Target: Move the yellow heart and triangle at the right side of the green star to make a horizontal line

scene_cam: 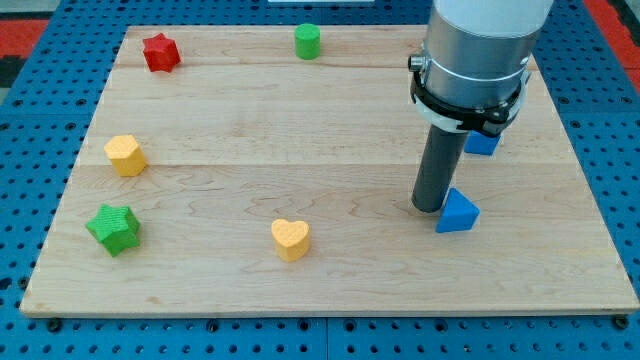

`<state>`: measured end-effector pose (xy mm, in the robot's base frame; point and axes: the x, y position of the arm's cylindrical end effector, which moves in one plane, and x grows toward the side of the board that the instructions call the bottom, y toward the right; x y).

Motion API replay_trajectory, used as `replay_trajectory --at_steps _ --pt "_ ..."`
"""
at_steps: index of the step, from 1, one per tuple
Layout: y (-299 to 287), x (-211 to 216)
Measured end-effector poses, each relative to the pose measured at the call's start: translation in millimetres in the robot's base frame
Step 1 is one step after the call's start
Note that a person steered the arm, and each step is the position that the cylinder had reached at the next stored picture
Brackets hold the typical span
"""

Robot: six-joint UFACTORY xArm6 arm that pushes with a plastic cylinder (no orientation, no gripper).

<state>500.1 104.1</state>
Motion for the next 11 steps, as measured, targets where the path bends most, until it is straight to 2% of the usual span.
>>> replay_trajectory --at_steps 1,2,3,4,5,8,9,11 --pt "6 1" --pt "41 36" --pt "18 33" --pt "1 -8" --pt "1 -30" --pt "2 -41" --pt "-5 -33" --pt "-7 42"
